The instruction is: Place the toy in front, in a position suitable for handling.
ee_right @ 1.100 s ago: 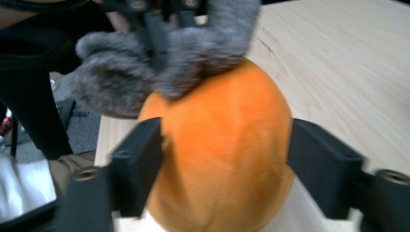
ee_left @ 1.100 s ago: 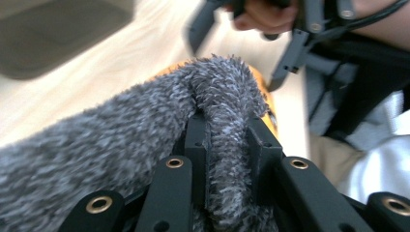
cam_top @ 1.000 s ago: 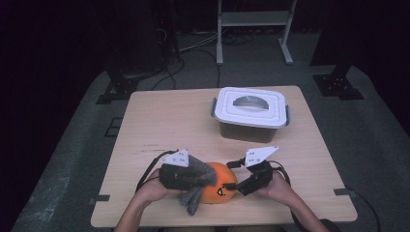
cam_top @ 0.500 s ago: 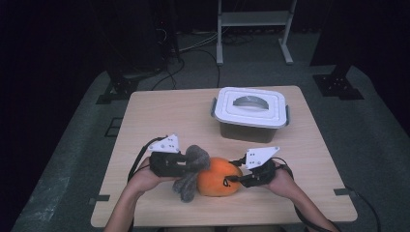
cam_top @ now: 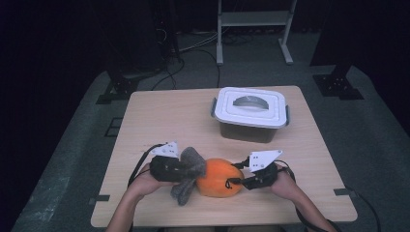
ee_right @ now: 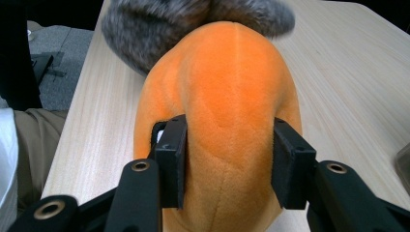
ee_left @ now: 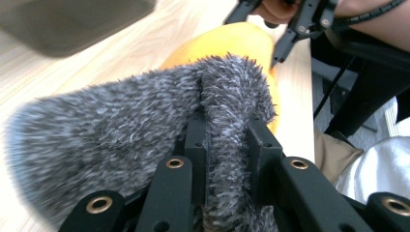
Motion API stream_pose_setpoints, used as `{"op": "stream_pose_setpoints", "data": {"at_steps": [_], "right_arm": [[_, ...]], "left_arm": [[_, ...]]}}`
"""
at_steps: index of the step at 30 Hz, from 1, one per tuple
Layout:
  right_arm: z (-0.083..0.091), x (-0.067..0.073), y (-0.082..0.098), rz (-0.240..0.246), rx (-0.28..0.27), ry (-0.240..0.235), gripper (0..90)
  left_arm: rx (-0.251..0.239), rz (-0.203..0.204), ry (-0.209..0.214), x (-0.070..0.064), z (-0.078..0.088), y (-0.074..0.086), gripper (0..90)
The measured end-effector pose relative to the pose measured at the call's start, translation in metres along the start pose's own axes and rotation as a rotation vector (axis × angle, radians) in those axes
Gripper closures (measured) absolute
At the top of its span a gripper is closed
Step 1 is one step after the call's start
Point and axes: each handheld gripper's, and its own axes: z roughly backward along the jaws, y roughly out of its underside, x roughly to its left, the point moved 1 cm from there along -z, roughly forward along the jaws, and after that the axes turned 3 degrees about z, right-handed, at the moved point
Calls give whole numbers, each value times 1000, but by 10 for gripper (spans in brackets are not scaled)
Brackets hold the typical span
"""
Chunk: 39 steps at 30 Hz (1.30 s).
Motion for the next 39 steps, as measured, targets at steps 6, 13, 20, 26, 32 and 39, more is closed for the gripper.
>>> {"op": "stream_pose_setpoints", "data": {"at_steps": [6, 13, 20, 26, 32, 39], "right_arm": [[-3, 5, -6, 42, 0, -8, 539], [-7, 0, -9, -59, 17, -29, 323], [-6, -1, -6, -113, 6, -39, 278], [-9, 3, -8, -66, 26, -13, 529], [-8, 3, -13, -46, 1, 51, 577], [-14, 9, -19, -16, 5, 54, 577]], "left_arm": [[-93, 13, 50, 1, 3, -15, 743], [1, -29, 39, -8, -22, -19, 739], [-6, -4, 66, -10, -11, -3, 739], [-36, -8, 78, -12, -9, -3, 736], [-45, -32, 60, -13, -5, -20, 737], [37, -139, 92, -33, -36, -53, 737]]}}
